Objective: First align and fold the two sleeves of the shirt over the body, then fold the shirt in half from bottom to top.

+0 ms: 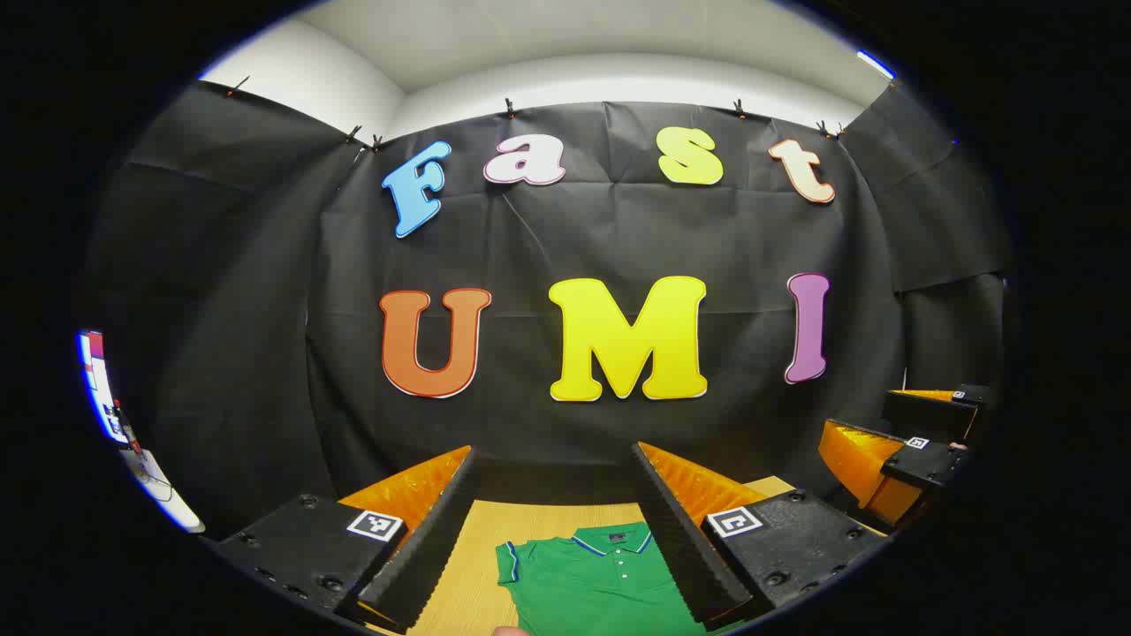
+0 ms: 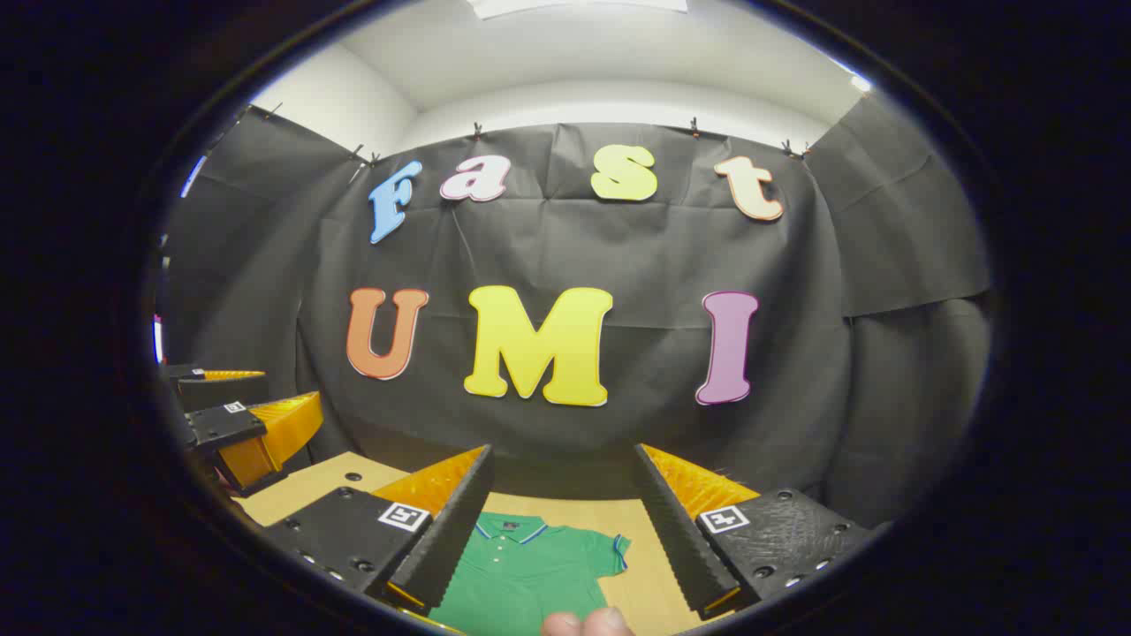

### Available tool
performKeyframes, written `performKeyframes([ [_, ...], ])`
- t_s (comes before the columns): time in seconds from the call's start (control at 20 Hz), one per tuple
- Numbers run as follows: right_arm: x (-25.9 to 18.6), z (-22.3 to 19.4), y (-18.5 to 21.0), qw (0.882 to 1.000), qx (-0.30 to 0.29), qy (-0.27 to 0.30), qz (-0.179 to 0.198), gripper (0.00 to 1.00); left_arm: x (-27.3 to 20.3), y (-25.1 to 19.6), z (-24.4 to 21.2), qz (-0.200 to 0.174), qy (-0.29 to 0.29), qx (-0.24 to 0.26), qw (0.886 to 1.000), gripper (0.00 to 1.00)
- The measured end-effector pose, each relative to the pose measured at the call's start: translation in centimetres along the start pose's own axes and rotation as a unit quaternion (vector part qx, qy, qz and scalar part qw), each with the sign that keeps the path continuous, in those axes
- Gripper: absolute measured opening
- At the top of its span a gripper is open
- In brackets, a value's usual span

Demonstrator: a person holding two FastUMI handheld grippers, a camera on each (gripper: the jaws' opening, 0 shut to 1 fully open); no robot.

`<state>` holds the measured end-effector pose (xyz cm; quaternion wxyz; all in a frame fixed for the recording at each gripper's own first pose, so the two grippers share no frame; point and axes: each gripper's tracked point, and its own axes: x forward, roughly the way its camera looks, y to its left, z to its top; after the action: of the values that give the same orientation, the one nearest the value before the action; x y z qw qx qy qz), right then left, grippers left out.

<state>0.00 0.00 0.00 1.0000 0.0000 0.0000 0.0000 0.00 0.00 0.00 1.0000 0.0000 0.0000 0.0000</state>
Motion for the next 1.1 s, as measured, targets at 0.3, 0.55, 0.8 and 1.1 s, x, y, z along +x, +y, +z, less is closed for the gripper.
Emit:
performKeyframes([
  [0.3, 1.5, 0.4, -0.5, 1.0, 0.004, -0.004, -0.005, 0.95, 1.5, -0.9, -0.2, -0.009, 0.003, -0.009, 1.0, 1.0],
  [0.55, 2.4, 0.1, -1.3, 1.0, 0.004, 0.0, -0.012, 0.95, 2.3, -1.7, -0.6, -0.015, 0.005, -0.012, 1.0, 1.0],
  [0.8, 3.0, -0.6, -2.1, 1.0, 0.009, 0.005, -0.02, 0.95, 3.0, -2.0, -1.1, -0.016, 0.01, -0.013, 1.0, 1.0],
  [1.1, 4.2, -1.2, -2.6, 1.0, 0.007, 0.014, -0.025, 0.96, 3.8, -1.8, -1.4, -0.009, 0.012, -0.014, 1.0, 1.0],
])
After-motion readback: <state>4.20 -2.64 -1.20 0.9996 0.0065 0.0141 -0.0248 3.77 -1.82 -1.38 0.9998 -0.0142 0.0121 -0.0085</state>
